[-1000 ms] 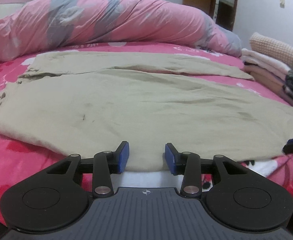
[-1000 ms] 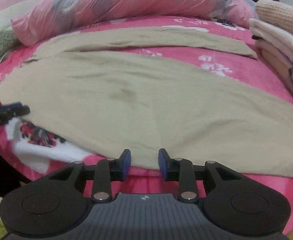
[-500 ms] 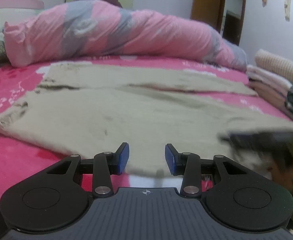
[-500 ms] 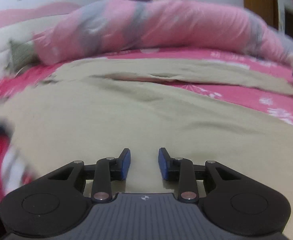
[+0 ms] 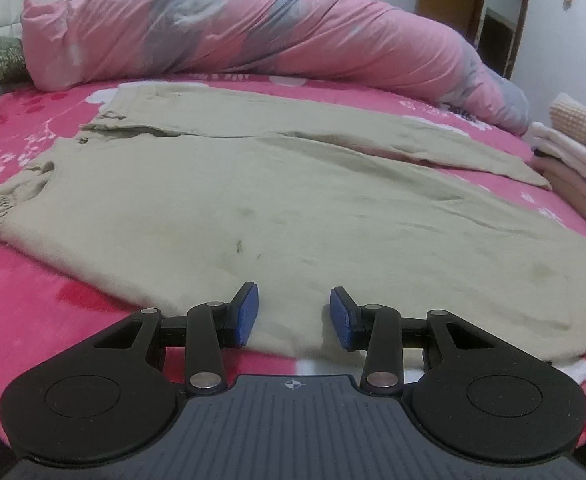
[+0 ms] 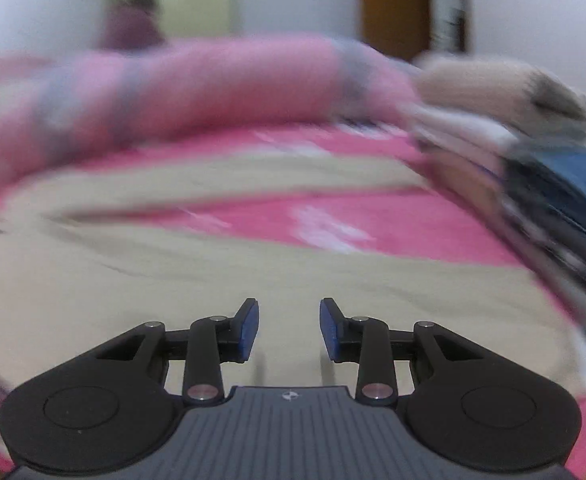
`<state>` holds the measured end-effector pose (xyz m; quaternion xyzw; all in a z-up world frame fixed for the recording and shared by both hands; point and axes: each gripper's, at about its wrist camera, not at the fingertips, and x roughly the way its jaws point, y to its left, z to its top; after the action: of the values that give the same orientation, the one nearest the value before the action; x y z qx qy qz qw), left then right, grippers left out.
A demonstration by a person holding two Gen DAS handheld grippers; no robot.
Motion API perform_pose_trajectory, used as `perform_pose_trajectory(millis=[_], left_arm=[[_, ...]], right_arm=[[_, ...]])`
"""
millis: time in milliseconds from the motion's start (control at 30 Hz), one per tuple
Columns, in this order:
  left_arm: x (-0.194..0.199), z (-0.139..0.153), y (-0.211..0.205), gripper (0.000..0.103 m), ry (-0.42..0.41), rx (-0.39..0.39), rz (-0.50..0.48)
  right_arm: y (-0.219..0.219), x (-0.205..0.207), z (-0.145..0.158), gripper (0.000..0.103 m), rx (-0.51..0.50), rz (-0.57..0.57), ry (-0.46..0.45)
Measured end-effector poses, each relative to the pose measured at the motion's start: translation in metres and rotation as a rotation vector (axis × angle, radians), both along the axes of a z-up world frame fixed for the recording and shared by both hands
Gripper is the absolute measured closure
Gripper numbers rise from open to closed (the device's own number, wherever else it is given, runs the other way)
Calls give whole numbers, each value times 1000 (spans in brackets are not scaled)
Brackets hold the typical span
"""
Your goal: Fold clothes
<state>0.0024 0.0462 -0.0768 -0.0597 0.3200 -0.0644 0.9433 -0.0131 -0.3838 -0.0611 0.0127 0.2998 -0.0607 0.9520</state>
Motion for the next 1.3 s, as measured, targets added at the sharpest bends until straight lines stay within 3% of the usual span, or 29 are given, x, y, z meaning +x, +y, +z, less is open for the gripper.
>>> perform_pose_trajectory(millis=[67, 167, 267, 367, 433, 533, 633, 700, 833, 1033, 1133, 1200, 1300], left_arm=[[-4, 0, 4, 63, -2, -11, 2], [-4, 0, 8, 63, 0, -29, 0], [1, 0, 8, 63, 9, -26, -7], [3, 1, 7, 63, 15, -24, -8], [2, 1, 7, 63, 16, -27, -2], [2, 2, 6, 63, 18, -30, 11], [3, 2, 6, 62, 21, -35, 19], [3, 2, 6, 62, 19, -39, 18], [1, 0, 9, 62, 11, -47, 8], [4, -1, 7, 60, 9, -36, -3], [1, -1, 5, 60, 2, -29, 3], [-3, 0, 4, 60, -1, -22, 10], [-11, 0, 3, 60, -10, -20, 25]], right_arm=[[-19, -6, -22, 68, -3, -47, 90], [-25, -56, -22, 68, 7, 13, 29], [-28, -86, -4, 68, 29, -15, 70], [-41, -94, 26, 68, 37, -30, -19], [-47, -77, 44, 67, 42, -39, -104], [-58, -26, 46, 67, 30, -74, -140], [-82, 28, 18, 68, 69, -138, -64], [-100, 40, -14, 68, 58, -230, 53], [-105, -35, -30, 68, 122, -250, -39], [-96, -130, -22, 66, 218, -422, 8], [-81, -126, -1, 66, 295, -362, -90], [-51, -98, 15, 66, 303, -215, -131], [10, -41, 24, 66, 304, 50, -119]])
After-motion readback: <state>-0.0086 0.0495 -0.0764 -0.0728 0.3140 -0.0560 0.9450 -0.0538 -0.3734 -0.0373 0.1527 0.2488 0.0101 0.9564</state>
